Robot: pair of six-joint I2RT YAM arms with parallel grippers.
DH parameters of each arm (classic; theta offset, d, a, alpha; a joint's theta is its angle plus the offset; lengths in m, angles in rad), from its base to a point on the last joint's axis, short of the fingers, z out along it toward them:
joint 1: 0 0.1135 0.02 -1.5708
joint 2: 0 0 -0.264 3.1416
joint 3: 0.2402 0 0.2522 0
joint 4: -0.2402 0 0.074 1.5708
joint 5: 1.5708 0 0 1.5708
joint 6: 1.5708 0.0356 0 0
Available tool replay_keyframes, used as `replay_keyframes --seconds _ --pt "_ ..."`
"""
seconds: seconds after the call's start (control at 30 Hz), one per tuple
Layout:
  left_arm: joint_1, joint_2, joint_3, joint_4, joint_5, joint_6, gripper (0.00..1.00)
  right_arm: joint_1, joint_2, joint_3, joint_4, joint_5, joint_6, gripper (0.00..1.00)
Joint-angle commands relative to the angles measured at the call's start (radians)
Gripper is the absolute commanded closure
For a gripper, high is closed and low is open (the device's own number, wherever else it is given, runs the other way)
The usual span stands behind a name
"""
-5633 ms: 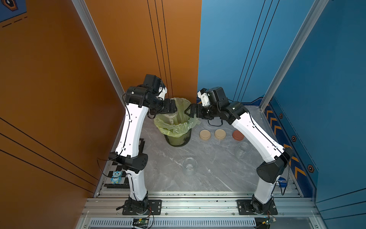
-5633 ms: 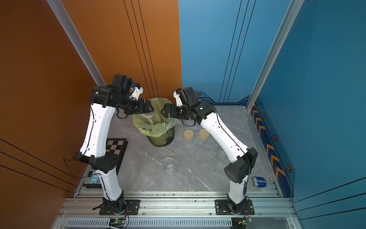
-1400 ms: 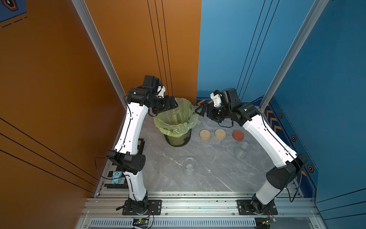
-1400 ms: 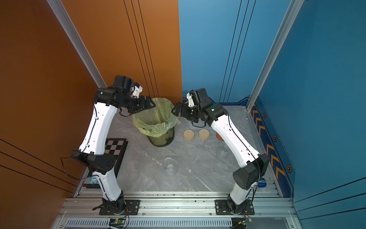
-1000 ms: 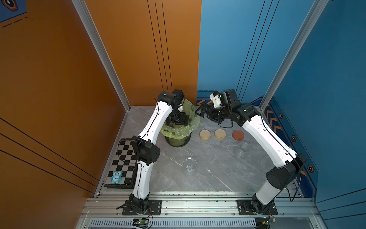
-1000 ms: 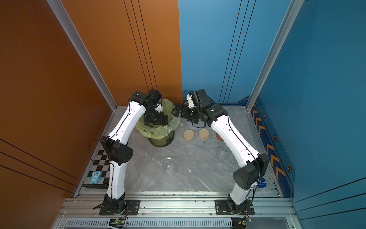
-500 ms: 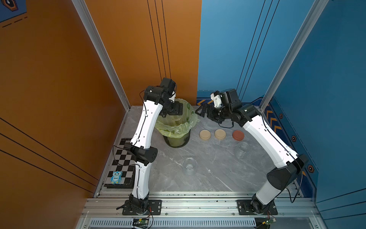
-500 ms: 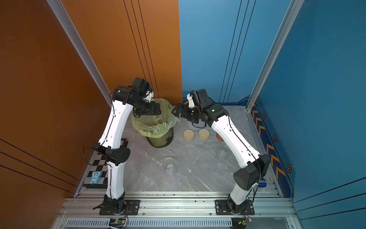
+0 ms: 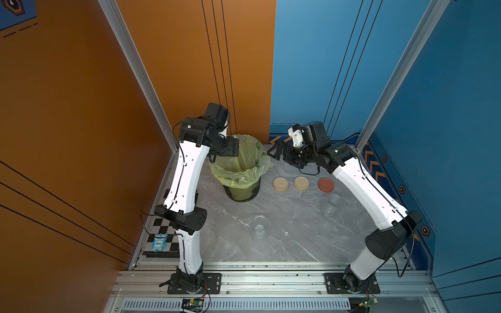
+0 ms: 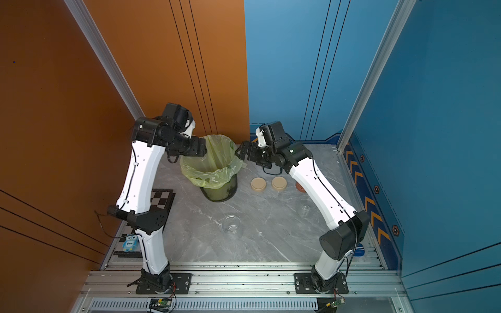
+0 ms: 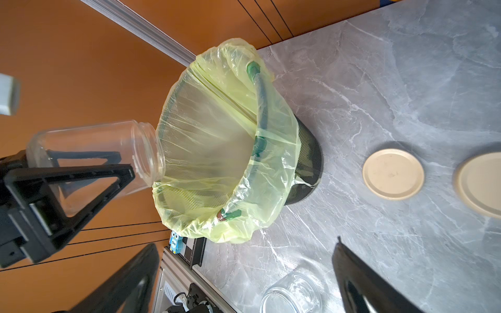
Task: Empty moldy rice from jars
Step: Pour the moldy rice from the jar into the trash bin.
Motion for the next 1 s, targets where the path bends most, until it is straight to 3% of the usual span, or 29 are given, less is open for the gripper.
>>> replay_keyframes --seconds 0.0,0.03,0.1,0.2,0.37,0.5,0.6,0.63,0.7,0.77,0.97 --pt "-0.197 -0.061 -0.046 0.119 -0.619 0.124 1.0 0.004 -0.031 -0.016 0.014 -0.002 0.002 0.0" --pt "-0.253 -0.094 -0.131 0.249 -0.756 0.188 1.0 0.005 -0.032 -0.018 0.014 -0.001 0.004 0.0" --pt "-0.304 -0.172 -0.314 0.464 -0.839 0.31 1.0 0.005 -0.034 -0.024 0.017 0.0 0.003 0.0" --pt "-0.299 -0.247 -0.478 0.624 -0.782 0.318 1.0 0.001 -0.042 -0.033 0.014 -0.001 0.0 0.0" --pt "-0.271 -0.265 -0.521 0.614 -0.649 0.29 1.0 -0.004 -0.058 -0.057 0.019 0.01 0.002 0.0" --pt "-0.204 -0.218 -0.429 0.45 -0.404 0.193 1.0 -0.004 -0.055 -0.058 0.022 0.005 0.005 0.0" --pt "-0.118 -0.136 -0.324 0.24 -0.065 0.086 1.0 -0.005 -0.055 -0.052 0.022 0.007 0.006 0.0" --pt "-0.082 -0.065 -0.224 0.107 0.048 0.039 1.0 -0.006 -0.055 -0.051 0.023 0.007 0.006 0.0" --pt "-0.067 0.061 -0.012 -0.113 0.114 0.002 1.0 -0.005 -0.056 -0.049 0.022 0.005 0.005 0.0" --pt "-0.054 0.062 -0.011 -0.113 0.204 -0.021 1.0 -0.004 -0.055 -0.047 0.025 0.006 0.008 0.0" --pt "-0.048 0.073 0.049 -0.118 0.224 -0.043 1.0 0.005 -0.041 -0.028 0.025 0.001 0.016 0.0"
